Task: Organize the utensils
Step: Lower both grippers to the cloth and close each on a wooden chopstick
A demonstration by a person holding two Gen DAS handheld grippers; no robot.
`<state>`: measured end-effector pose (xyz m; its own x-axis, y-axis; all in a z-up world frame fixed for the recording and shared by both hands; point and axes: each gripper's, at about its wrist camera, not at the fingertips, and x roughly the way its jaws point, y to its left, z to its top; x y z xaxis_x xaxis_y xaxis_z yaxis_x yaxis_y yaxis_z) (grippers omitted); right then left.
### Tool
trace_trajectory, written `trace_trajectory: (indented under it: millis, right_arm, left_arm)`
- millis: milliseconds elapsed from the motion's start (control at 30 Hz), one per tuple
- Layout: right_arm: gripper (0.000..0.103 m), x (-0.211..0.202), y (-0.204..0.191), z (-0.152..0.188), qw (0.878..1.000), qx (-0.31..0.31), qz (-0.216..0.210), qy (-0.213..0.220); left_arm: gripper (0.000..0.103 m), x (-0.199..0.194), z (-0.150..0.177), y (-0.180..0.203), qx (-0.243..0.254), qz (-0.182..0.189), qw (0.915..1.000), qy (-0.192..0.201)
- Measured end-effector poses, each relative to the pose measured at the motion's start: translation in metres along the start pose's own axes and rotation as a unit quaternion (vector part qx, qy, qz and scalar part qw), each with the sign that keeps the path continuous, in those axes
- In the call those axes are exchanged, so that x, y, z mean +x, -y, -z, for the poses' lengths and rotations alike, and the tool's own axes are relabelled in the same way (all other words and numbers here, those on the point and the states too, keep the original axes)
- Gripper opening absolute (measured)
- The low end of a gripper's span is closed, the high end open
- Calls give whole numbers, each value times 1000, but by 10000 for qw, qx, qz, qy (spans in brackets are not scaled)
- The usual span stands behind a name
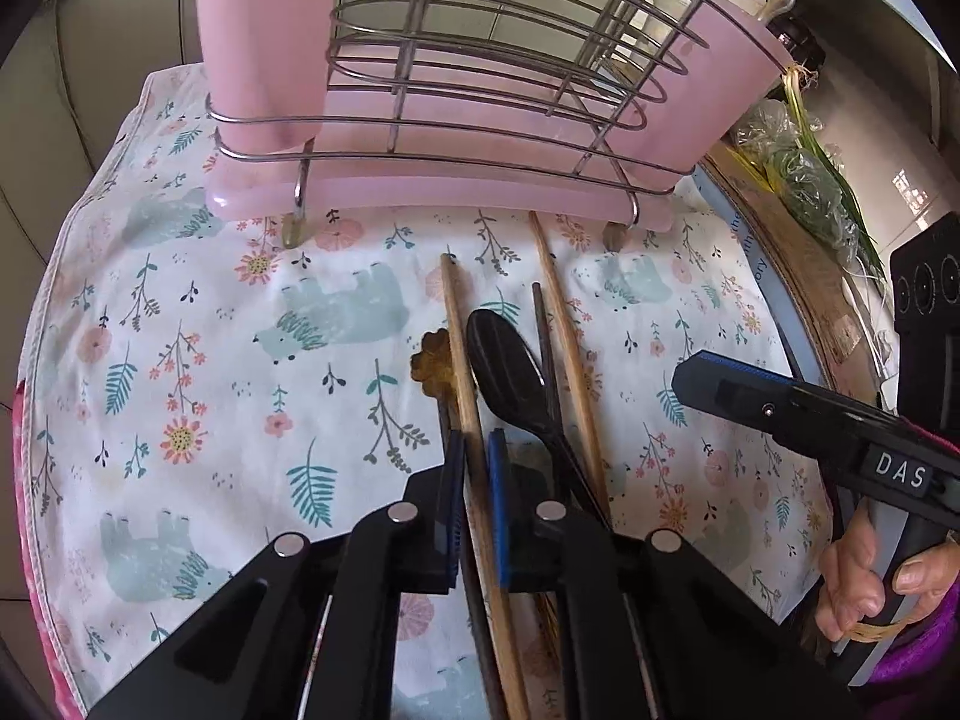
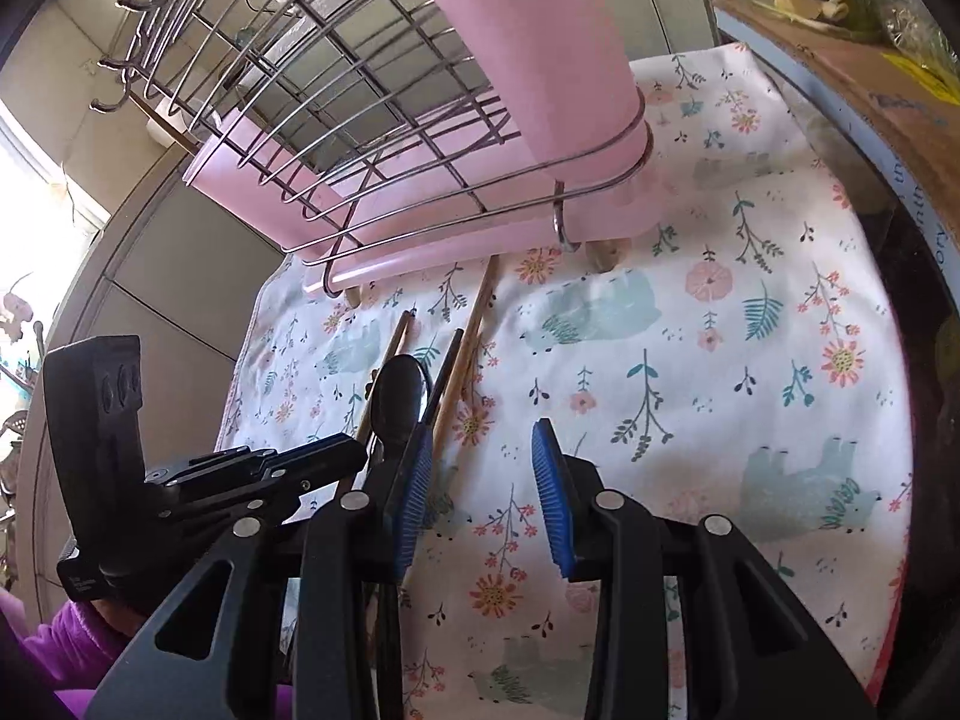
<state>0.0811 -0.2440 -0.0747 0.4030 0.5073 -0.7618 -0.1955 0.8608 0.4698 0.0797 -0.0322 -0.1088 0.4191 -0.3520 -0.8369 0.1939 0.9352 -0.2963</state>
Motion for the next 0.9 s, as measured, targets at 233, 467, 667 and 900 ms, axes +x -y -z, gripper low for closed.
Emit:
trace_trajectory:
  millis: [233, 467, 667, 900]
  right_arm:
    - [27, 25, -5, -2, 9992, 179, -217, -272]
    - [14, 54, -7, -2, 9966, 437, -379, -579]
    - [8, 49, -7, -3, 9971, 421, -301, -561]
    - [7, 25, 13, -4, 9961, 410, 77, -772]
  left_arm:
    - [6, -20, 1, -35, -637, -46, 9979, 127]
    - [6, -20, 6, -58, -874, -186, 9960, -53]
    - [7, -10, -3, -56, -778, -240, 9961, -325]
    - [8, 5, -29, -53, -527, -400, 9960, -600]
